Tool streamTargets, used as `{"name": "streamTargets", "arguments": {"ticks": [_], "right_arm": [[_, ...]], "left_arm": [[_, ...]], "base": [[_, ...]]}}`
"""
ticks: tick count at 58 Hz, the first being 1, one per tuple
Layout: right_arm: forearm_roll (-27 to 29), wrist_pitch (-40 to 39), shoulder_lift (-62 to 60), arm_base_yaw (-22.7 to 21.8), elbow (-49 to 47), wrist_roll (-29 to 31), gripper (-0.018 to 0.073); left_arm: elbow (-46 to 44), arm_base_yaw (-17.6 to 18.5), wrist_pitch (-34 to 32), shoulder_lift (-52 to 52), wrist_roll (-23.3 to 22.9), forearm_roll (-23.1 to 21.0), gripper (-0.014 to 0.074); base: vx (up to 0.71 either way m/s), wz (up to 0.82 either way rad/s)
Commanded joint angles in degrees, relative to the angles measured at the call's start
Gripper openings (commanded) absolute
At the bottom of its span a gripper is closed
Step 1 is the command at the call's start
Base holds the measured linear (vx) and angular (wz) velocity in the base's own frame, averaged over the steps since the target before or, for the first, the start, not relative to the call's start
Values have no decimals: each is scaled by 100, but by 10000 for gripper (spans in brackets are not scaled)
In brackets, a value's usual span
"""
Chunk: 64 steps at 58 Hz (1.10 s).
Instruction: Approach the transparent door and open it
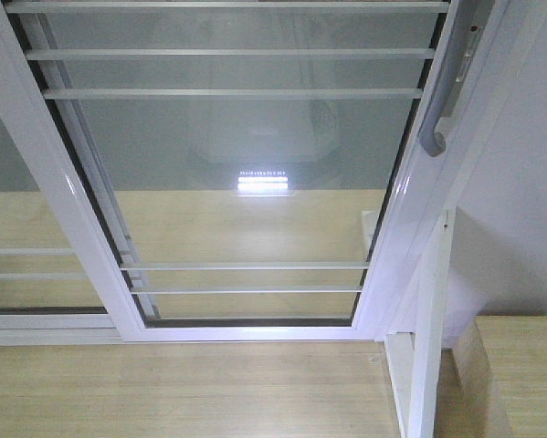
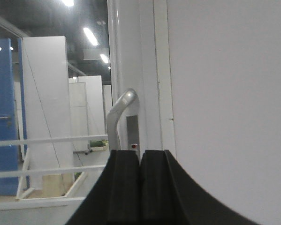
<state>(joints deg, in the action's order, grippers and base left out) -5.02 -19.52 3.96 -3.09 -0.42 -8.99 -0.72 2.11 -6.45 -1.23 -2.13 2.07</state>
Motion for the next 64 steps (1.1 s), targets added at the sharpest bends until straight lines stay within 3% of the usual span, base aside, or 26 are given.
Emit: {"name": "streamTargets", "arguments": {"ticks": [1, 10, 20, 33, 38, 45, 56, 64], "right_arm": [[-448, -221, 109, -15, -643, -332, -8], [-1171, 413, 355, -15, -1844, -501, -8], [-1179, 1345, 1163, -15, -2944, -916, -8], [-1062, 2606, 2692, -15, -2999, -884, -8], [-1061, 2516, 3114, -15, -3005, -863, -6], [-1422, 2181, 3533, -15, -3017, -622, 18], [-1191, 2285, 3570, -15, -3021, -676, 120], [-1247, 2401, 3597, -15, -3000, -303, 241]], "left_arm": [[-678, 25, -364, -82, -183, -12, -3], [-1752, 25, -138, -392, -103, -7, -3], [-2647, 25, 257, -1358, -79, -7, -3], [-2771, 25, 990, -2987, -175, -35, -3], [-2771, 25, 855, -3294, -462, -207, 1], [-2771, 25, 506, -3511, -492, -167, 13], [-2776, 25, 805, -3466, -643, -167, 85], [-2776, 25, 1252, -3520, -394, -127, 185]], "base": [[0, 0], [0, 0], [0, 0], [0, 0], [0, 0], [0, 0], [0, 0], [0, 0]]}}
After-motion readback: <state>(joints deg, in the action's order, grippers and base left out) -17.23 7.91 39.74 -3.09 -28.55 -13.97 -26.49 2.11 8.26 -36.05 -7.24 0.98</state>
